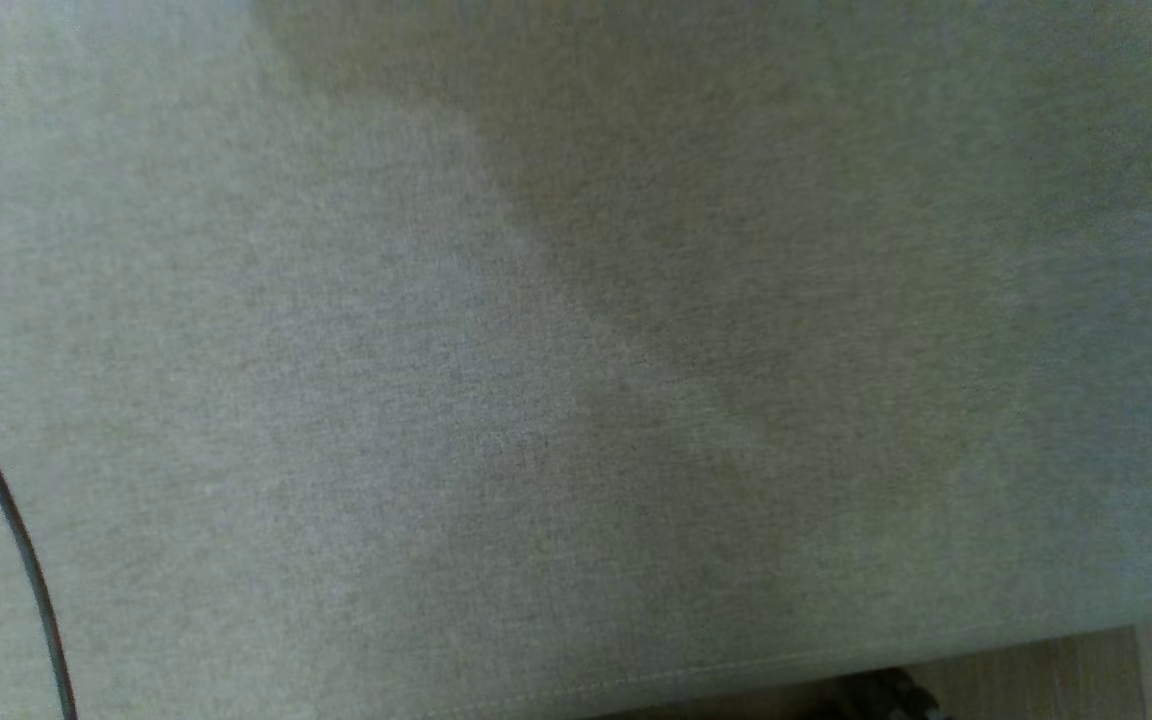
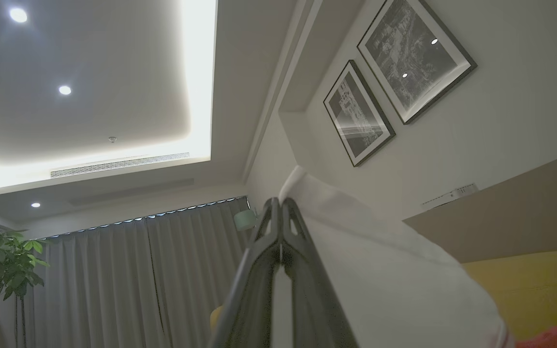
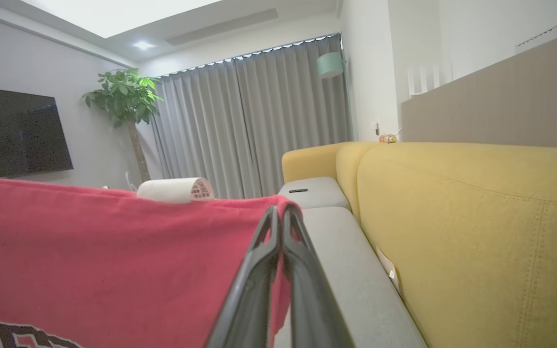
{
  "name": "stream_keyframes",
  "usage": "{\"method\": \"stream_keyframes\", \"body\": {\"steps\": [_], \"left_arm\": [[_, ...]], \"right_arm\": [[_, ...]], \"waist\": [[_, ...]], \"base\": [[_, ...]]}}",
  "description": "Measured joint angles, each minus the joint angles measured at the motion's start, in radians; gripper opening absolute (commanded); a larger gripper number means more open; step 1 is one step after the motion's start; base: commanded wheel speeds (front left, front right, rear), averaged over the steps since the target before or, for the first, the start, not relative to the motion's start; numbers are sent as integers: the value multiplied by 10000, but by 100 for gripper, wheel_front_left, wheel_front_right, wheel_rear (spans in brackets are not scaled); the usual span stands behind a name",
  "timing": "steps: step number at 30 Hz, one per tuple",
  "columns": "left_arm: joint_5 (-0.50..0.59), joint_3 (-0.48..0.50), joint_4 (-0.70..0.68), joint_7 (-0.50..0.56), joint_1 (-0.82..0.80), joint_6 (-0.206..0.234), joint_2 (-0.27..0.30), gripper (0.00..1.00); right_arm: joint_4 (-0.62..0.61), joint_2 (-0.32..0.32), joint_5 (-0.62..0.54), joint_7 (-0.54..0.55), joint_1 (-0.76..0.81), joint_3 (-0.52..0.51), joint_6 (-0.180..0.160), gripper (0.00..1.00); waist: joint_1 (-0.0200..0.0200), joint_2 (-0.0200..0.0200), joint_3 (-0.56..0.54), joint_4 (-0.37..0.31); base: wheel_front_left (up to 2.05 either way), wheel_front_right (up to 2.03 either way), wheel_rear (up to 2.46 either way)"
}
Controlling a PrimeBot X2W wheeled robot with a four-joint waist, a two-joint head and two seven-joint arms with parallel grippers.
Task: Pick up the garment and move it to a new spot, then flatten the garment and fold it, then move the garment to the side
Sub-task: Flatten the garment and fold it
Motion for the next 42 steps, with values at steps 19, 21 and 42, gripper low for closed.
{"method": "stream_keyframes", "body": {"steps": [19, 21, 42], "left_arm": [[-385, 328, -2876, 4, 7763, -79, 42, 0], [-385, 445, -3384, 4, 9029, -79, 82, 0], [-165, 1356, -4884, 17, 17939, -79, -372, 0]], "right_arm": [[2458, -477, 1517, -1906, 2307, 2715, 0, 0], [2485, -577, 1887, -1950, 3001, 2775, 0, 0], [1275, -865, 1967, -2734, 9759, 3361, 0, 0]], "waist": [[0, 0, 292, 530], [0, 0, -59, 533], [-2, 1, -4033, 396]], "base": [[0, 0, 0], [0, 0, 0], [0, 0, 0]]}}
